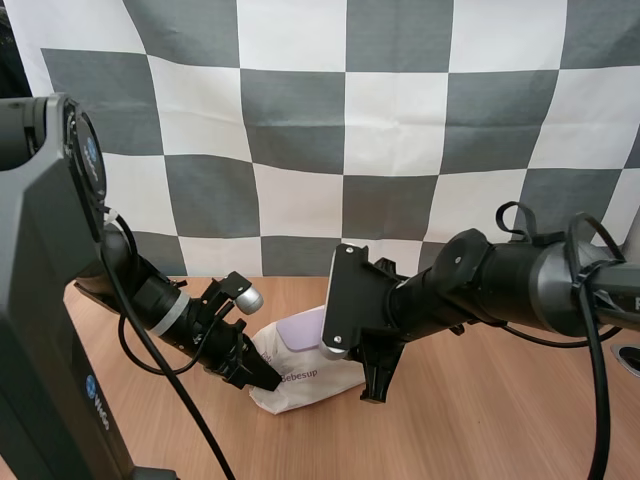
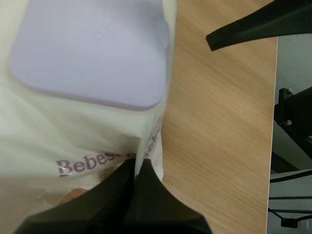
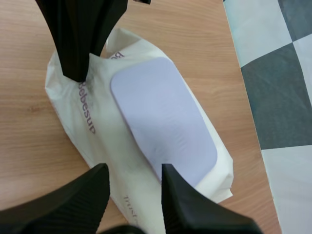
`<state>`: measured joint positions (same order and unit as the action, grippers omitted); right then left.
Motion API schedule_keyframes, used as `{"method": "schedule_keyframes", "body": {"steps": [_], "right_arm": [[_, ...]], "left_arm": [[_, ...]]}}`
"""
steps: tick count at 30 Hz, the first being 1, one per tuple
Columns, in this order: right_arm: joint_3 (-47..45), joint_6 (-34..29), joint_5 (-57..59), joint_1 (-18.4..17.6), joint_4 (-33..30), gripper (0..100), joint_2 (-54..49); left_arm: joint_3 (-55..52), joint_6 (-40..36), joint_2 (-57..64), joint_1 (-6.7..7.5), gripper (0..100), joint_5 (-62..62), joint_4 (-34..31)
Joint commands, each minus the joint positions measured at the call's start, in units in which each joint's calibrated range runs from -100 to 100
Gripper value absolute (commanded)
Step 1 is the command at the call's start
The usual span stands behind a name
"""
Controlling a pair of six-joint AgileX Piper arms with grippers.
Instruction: Open the wet wipes lid
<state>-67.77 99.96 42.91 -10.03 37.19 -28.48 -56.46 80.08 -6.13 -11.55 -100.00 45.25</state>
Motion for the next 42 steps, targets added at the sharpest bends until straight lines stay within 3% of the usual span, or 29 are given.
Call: {"method": "schedule_keyframes", "body": {"steps": [1, 16, 23, 28, 37, 42], "right_arm": [[-0.11, 0.04, -1.64, -0.82, -0.09, 59, 0.43], [-0.11, 0.04, -9.86, -0.93, -0.71, 59, 6.15], [-0.11, 0.04, -9.86, -2.49, -0.71, 59, 6.15], [-0.11, 0.04, -16.29, -4.27, 0.76, 59, 6.15], [-0.11, 0.04, -23.79, -4.27, 0.62, 55, 6.15], [-0.11, 0.04, -25.06, -4.27, 0.52, 52, 6.15]], "left_arm": [[-0.10, 0.07, 0.03, -0.06, 0, 0.00, -0.58], [-0.10, 2.63, 0.03, -0.06, 0, 0.00, -0.78], [-0.10, 6.06, 0.03, -0.06, 0, 0.00, 3.07], [-0.10, 9.31, 0.03, -0.06, 0, 0.00, 6.27], [-1.41, 13.31, 0.03, -0.33, 0, 0.00, 11.29], [-2.34, 13.31, 0.03, -0.33, 0, 0.00, 10.46]]}}
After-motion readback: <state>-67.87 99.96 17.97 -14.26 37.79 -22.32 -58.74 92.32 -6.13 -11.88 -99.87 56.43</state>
